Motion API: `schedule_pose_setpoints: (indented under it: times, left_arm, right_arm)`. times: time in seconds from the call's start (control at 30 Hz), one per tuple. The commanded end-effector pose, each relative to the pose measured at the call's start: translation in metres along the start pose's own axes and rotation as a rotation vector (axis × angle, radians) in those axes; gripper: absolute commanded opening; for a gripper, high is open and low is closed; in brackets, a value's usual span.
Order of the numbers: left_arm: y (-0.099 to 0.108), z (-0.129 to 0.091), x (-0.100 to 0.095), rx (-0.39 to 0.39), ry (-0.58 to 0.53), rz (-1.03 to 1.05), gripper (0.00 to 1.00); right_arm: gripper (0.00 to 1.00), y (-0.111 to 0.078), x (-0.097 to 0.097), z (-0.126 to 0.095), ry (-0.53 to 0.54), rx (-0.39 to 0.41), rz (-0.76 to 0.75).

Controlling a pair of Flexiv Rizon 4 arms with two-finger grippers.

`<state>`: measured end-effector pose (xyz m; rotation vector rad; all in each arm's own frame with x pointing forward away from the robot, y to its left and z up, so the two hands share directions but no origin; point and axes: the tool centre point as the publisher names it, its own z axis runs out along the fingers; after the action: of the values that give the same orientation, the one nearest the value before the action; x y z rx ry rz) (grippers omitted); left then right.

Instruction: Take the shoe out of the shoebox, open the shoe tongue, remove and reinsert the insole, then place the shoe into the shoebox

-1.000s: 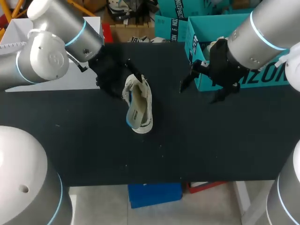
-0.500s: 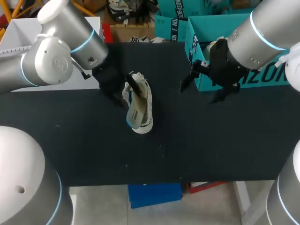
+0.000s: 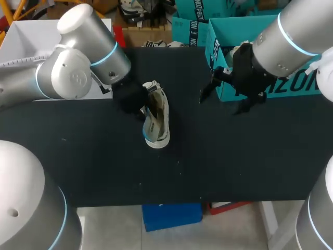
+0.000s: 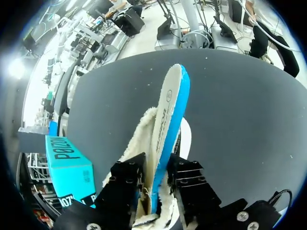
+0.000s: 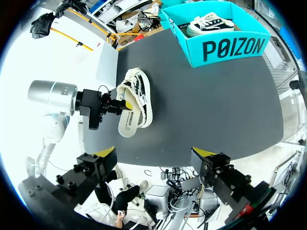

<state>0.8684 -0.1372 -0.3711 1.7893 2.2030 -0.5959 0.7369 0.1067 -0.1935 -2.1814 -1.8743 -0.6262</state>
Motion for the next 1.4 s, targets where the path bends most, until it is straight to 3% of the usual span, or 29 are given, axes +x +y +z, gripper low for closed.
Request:
schedule_pose_setpoints:
  times: [0.03, 0.43, 0.63, 1.07, 1.4]
  left_arm:
    - [-0.001, -0.001, -0.007, -0.003, -0.003, 0.002, 0.0]
    - [-0.01, -0.025, -0.003, 0.01, -0.072, -0.023, 0.0]
    - [-0.019, -0.042, -0.013, 0.027, -0.202, -0.029, 0.0]
    - [-0.046, -0.079, -0.029, -0.012, -0.477, 0.071, 0.0]
    - [-0.065, -0.104, -0.024, -0.032, -0.74, 0.128, 0.0]
  right_arm:
    - [1.0, 0.0, 0.001, 0.001, -0.002, 0.0, 0.001]
    - [1.0, 0.0, 0.001, 0.001, -0.002, 0.0, 0.001]
    - [1.0, 0.0, 0.001, 0.001, -0.002, 0.0, 0.001]
    - [1.0, 0.0, 0.001, 0.001, -0.002, 0.0, 0.001]
    - [1.0, 0.014, 0.01, -0.02, 0.142, -0.038, -0.046]
